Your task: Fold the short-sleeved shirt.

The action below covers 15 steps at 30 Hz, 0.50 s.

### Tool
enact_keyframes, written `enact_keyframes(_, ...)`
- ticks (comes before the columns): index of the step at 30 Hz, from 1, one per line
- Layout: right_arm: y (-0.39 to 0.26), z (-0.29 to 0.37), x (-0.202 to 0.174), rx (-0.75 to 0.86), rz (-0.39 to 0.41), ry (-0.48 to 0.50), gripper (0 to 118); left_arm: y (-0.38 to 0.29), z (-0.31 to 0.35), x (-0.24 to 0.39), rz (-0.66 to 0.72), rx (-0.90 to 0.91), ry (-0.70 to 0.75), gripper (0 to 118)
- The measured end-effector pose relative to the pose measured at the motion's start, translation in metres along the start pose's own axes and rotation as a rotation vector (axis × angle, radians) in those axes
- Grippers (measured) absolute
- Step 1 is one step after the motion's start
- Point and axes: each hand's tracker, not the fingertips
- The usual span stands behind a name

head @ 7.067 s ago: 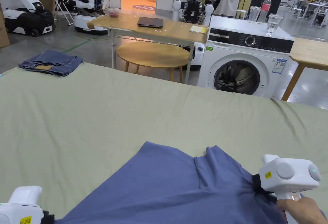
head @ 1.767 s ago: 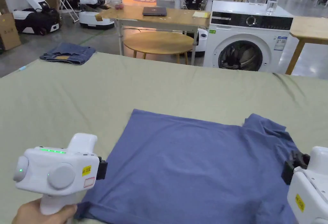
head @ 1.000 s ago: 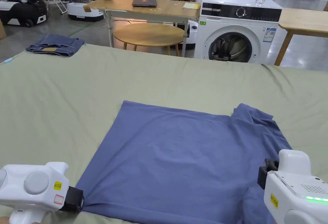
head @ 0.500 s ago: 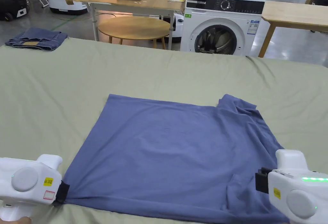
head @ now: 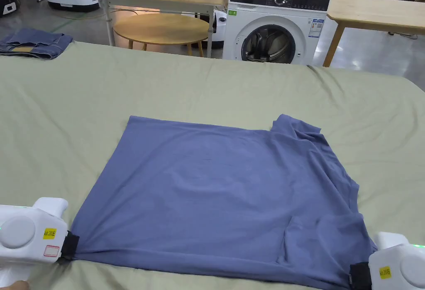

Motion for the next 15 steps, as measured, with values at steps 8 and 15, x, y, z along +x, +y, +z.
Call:
enact_keyframes(8,-0.009,0.018,-0.015,0.103,0.050,0.015,5,-0.005,0.006,-0.005,0.044,0.035,-0.021,2)
enact_keyframes(15,-0.004,0.067,-0.013,0.249,0.022,0.048,5,0.005,0.039,-0.012,0.084,0.184,-0.076,1)
